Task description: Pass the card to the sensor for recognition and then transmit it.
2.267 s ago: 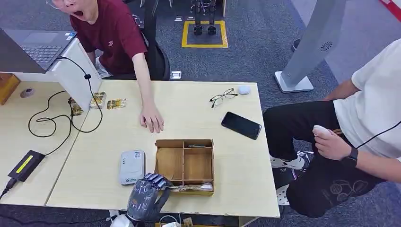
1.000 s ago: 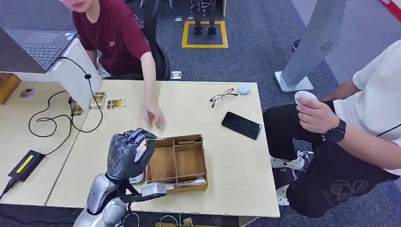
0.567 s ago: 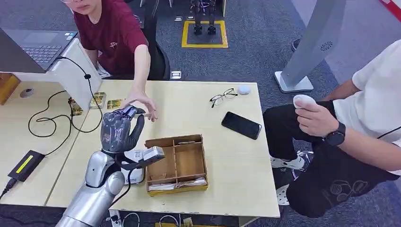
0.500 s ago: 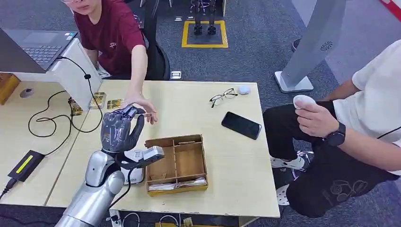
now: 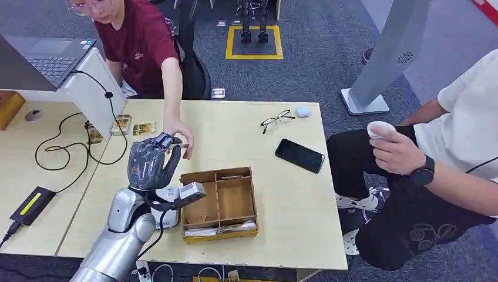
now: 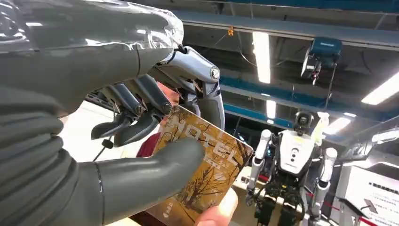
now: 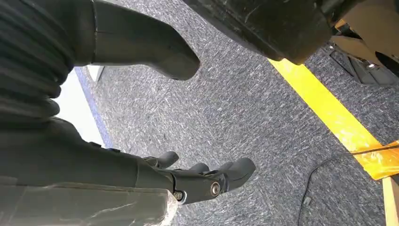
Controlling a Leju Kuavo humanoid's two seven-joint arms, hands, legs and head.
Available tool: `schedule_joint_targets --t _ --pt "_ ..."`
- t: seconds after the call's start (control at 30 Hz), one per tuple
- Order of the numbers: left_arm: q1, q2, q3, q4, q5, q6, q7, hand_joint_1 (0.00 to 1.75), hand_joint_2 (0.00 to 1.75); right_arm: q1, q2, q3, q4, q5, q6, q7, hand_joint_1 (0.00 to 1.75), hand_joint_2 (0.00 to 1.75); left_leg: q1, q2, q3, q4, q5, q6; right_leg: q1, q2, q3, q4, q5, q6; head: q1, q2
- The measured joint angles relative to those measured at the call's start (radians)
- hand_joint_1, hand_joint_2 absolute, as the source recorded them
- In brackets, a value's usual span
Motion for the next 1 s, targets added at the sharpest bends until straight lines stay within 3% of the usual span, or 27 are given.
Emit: schedule_joint_targets --t 0.4,0.57,0.67,0.77,0.9,1.0 --pt "0.000 -0.001 0.021 0.002 -0.029 0.000 0.000 0.00 1.75 0.000 0.000 0.000 0.000 -0.003 -0.001 0.006 0.00 1.75 0.000 0.000 0.000 0.000 0.000 0.000 0.000 0.000 0.000 0.000 0.000 0.000 0.000 0.000" --pt "0.020 0.008 0.091 -0.009 -0.061 0.001 -0.014 0.00 1.75 0.002 0.000 0.000 0.000 -0.020 -0.006 0.006 0.00 1.75 0.000 0.000 0.000 0.000 0.000 0.000 0.000 0.000 0.000 0.000 0.000 0.000 0.000 0.000" --pt "0.057 0.010 0.218 -0.036 -0.066 0.001 -0.081 0.00 1.75 0.009 0.000 -0.001 0.000 -0.037 -0.017 0.006 0.00 1.75 0.000 0.001 -0.001 0.000 0.000 0.000 0.000 0.001 0.000 0.001 0.000 0.000 0.000 0.000" --pt "0.087 0.022 0.401 -0.056 -0.064 0.003 -0.127 0.00 1.75 0.018 0.000 -0.006 0.000 -0.049 -0.025 0.008 0.00 1.75 0.000 0.002 -0.001 -0.001 0.000 0.000 0.000 0.001 0.000 0.001 -0.001 -0.001 0.000 0.000" --pt "0.150 0.042 0.654 -0.100 0.044 0.003 -0.272 0.00 1.75 0.030 0.000 -0.016 0.000 -0.066 -0.032 0.006 0.00 1.75 0.000 0.003 -0.001 -0.001 0.000 0.000 0.000 0.002 -0.002 0.001 -0.001 -0.001 0.000 0.000" --pt "0.204 0.043 0.807 -0.151 0.102 0.004 -0.314 0.00 1.75 0.031 0.000 -0.025 0.000 -0.072 -0.033 0.010 0.00 1.75 0.000 0.003 -0.002 -0.001 -0.001 0.000 0.000 0.002 -0.001 0.001 -0.002 0.000 0.001 0.000"
